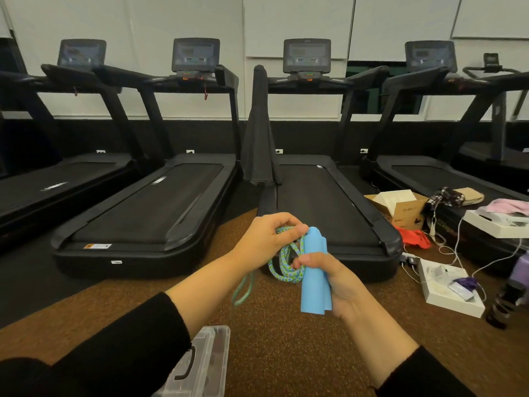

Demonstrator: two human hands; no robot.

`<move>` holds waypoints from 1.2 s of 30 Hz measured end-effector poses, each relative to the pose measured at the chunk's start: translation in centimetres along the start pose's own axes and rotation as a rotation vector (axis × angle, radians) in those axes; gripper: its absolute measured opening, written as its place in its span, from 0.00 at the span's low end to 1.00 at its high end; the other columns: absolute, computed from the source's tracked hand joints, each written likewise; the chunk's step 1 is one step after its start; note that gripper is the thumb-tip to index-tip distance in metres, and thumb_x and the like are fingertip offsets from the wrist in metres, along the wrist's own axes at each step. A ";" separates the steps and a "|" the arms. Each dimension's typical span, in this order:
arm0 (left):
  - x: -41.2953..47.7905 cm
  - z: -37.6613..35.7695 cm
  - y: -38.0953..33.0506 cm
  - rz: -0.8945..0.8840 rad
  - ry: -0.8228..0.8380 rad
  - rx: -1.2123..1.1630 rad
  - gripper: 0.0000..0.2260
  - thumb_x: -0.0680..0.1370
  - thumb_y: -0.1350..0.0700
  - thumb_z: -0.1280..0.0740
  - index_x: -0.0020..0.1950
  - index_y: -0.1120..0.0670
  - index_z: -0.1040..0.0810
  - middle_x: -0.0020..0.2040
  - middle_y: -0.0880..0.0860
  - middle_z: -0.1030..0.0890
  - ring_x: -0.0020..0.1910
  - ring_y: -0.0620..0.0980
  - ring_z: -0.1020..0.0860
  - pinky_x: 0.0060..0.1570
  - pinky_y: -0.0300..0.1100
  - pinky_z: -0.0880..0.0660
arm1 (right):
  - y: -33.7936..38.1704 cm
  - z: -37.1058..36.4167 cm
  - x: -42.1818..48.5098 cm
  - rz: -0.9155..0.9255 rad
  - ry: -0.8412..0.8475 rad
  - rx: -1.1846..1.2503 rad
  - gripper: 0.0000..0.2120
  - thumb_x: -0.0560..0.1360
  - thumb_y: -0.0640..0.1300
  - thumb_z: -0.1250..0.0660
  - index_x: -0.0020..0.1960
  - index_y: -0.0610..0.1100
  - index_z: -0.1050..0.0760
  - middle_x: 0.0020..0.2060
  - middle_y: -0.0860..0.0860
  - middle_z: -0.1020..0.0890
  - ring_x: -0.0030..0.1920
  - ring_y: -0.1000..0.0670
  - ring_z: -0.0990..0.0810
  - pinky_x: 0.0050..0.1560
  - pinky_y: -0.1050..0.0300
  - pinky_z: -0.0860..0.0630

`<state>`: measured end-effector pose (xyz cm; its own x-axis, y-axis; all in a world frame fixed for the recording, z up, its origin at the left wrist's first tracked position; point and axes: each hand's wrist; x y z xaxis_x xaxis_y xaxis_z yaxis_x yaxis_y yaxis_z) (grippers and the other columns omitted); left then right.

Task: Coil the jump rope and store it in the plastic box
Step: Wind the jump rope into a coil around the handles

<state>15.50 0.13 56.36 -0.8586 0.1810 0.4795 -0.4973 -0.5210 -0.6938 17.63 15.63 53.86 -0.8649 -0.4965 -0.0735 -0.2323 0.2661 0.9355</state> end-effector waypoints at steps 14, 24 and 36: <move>-2.2 -2.1 2.0 0.360 0.101 -0.737 0.18 0.77 0.41 0.42 0.53 0.52 0.23 0.37 0.46 0.19 0.30 0.41 0.24 0.26 0.34 0.30 | 0.4 -0.1 1.1 0.046 -0.083 0.129 0.02 0.58 0.41 0.30 0.30 0.43 0.19 0.29 0.48 0.18 0.29 0.51 0.21 0.30 0.58 0.21; -2.1 -2.5 -0.1 0.846 0.140 -0.680 0.29 0.78 0.35 0.49 0.57 0.57 0.23 0.39 0.55 0.21 0.30 0.49 0.25 0.23 0.36 0.30 | 1.1 -1.1 0.6 0.074 -0.144 -0.027 0.15 0.65 0.35 0.27 0.50 0.40 0.26 0.36 0.44 0.23 0.28 0.50 0.21 0.23 0.59 0.24; -3.4 -2.2 -0.3 0.767 0.335 -0.810 0.27 0.79 0.37 0.52 0.65 0.51 0.27 0.54 0.56 0.18 0.41 0.50 0.16 0.30 0.44 0.20 | 0.2 -0.7 1.8 0.108 -0.228 -0.049 0.15 0.67 0.36 0.27 0.52 0.43 0.26 0.41 0.44 0.21 0.40 0.46 0.20 0.40 0.50 0.19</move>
<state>18.26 1.49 53.78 -0.8984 0.3239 -0.2967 0.3367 0.0738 -0.9387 16.31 14.19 54.19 -0.9629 -0.2664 -0.0428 -0.1158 0.2648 0.9573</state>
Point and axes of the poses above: each hand's wrist, its own x-axis towards the middle knuckle, its own z-axis out of the back of the hand, y = z × x
